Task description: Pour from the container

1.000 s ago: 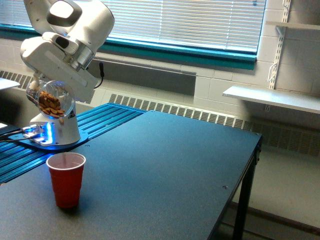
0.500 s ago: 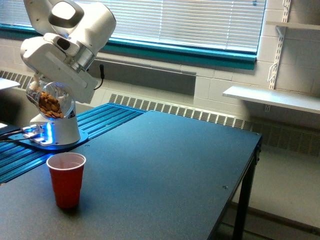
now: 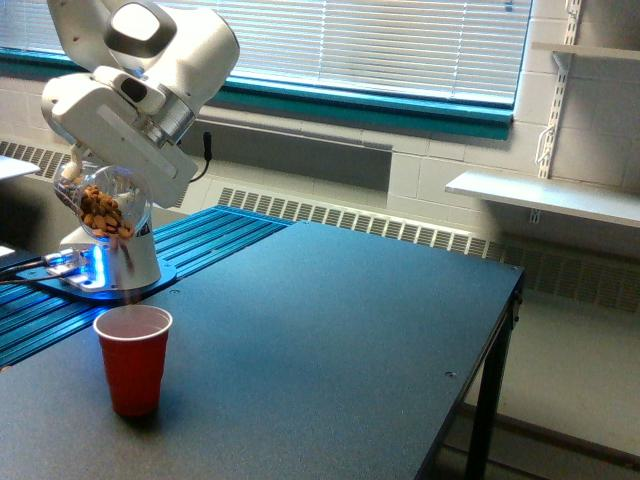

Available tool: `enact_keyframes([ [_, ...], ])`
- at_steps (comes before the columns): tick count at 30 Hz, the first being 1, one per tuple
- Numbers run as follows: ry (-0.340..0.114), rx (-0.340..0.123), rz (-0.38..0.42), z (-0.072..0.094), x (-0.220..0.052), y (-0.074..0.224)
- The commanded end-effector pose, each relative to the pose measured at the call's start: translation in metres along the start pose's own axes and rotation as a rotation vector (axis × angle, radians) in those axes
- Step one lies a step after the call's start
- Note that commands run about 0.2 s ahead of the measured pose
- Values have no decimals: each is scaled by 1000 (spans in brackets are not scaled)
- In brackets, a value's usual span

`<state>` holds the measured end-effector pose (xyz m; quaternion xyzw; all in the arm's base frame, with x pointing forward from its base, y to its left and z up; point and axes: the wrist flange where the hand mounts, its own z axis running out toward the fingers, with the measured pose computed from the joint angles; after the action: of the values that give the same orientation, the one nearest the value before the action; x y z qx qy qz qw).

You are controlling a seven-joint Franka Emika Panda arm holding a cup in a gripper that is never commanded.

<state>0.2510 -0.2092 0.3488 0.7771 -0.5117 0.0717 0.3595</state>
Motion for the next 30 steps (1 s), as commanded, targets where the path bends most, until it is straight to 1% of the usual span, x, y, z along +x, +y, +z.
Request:
enact_keyframes([
  [1,18,-18,-7,-4,4,-3],
  [7,21,-25,-19,-4,4,-5],
  [30,23,-78,-42,-2,2,-8],
])
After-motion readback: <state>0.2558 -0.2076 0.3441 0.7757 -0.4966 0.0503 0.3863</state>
